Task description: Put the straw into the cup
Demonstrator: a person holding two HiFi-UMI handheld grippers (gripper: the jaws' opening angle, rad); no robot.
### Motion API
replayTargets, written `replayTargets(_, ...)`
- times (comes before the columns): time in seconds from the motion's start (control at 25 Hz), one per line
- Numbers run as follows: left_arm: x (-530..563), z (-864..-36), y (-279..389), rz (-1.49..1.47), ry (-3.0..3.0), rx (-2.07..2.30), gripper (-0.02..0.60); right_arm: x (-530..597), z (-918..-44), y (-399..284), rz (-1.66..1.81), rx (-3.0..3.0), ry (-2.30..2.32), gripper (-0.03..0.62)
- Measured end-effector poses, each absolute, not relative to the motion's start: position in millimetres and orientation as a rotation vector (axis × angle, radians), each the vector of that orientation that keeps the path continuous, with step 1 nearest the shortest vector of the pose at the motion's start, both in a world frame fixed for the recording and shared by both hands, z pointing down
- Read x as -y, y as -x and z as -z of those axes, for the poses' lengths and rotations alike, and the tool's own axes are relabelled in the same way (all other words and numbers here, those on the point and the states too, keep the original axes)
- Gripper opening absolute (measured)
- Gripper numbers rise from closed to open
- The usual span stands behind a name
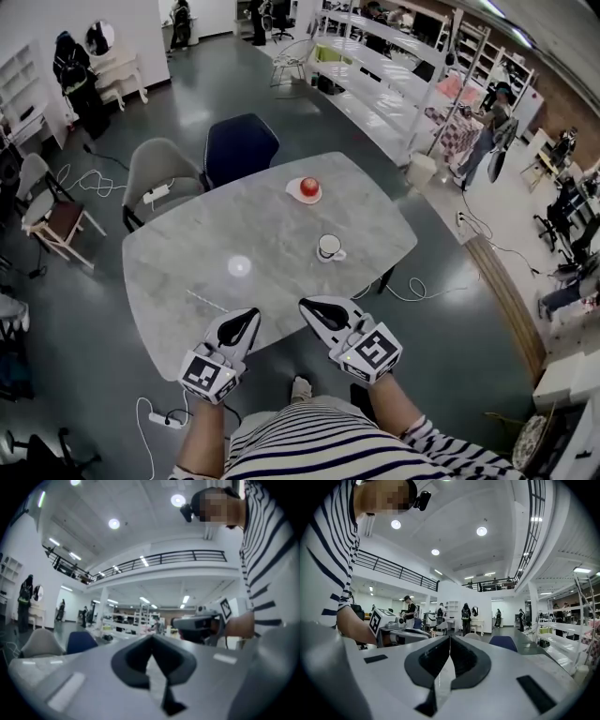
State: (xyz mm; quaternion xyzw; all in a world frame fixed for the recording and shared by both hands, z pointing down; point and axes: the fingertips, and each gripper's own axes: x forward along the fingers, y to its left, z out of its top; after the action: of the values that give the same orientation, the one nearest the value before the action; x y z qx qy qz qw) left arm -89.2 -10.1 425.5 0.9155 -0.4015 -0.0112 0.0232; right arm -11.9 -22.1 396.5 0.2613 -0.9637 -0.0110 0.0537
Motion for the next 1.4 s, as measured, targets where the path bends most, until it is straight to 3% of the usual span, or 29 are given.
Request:
replayTargets(0.76,80,-432,118,-0.046,-2.870,1.201,0.011,100,-400,48,0.015,2.938,-0.707,0.006)
replayTargets(1.12,106,-438,146,-0.187,-2.944,1.076,0.054,130,-400,64,0.010,2.923,-0.764,0.006)
replayTargets(1.4,106,-470,152,-0.488,-3.021,0.829,0.110,142,-410,65,-0.004,2.896,-0.793,0.006)
